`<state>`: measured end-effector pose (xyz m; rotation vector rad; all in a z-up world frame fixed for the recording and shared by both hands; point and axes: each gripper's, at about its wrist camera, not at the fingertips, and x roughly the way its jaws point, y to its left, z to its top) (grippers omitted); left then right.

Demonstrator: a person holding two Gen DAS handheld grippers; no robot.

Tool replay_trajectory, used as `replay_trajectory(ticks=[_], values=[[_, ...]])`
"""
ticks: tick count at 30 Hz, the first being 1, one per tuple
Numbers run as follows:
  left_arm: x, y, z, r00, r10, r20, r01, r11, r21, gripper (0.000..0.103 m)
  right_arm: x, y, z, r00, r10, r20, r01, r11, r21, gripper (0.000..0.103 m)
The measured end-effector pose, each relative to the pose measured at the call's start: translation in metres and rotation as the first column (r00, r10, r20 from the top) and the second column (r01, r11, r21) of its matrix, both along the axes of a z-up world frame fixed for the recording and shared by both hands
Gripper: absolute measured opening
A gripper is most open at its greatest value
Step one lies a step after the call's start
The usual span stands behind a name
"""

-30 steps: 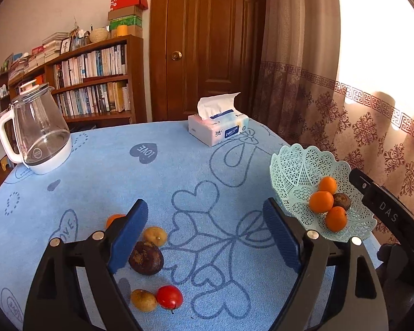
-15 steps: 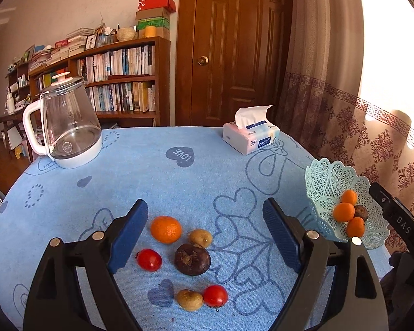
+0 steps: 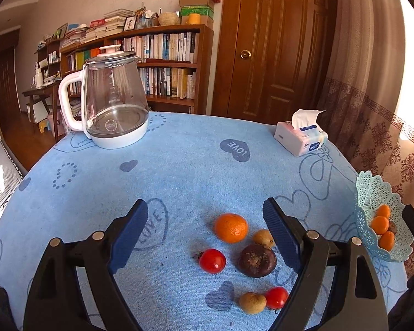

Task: Organize fruits
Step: 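Move the left tool to the red tomato and grasp it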

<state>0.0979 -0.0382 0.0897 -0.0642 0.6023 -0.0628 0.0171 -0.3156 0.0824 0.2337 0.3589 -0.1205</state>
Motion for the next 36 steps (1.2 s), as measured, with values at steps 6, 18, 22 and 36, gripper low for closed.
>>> replay_trajectory(ticks=[6,18,22,36], values=[[0.008,0.007,-0.021,0.997,0.025,-0.069,-0.022,0.999,0.047,0.085,0.003,0.012,-0.002,0.998,0.066,-0.017,-0.066,0.998,-0.016,0.085],[0.016,-0.001,-0.051,0.986,-0.009,-0.165,0.024,0.996,0.088,0.072,0.006,0.034,-0.007,0.985,0.167,-0.051,-0.170,0.983,-0.066,0.085],[0.019,-0.004,-0.058,0.981,-0.028,-0.191,0.045,0.996,0.083,0.062,0.007,0.037,-0.008,0.982,0.177,-0.061,-0.181,0.981,-0.067,0.085],[0.021,-0.012,-0.068,0.971,-0.076,-0.225,0.095,0.993,0.075,0.038,0.010,0.046,-0.013,0.971,0.224,-0.090,-0.231,0.970,-0.080,0.085]])
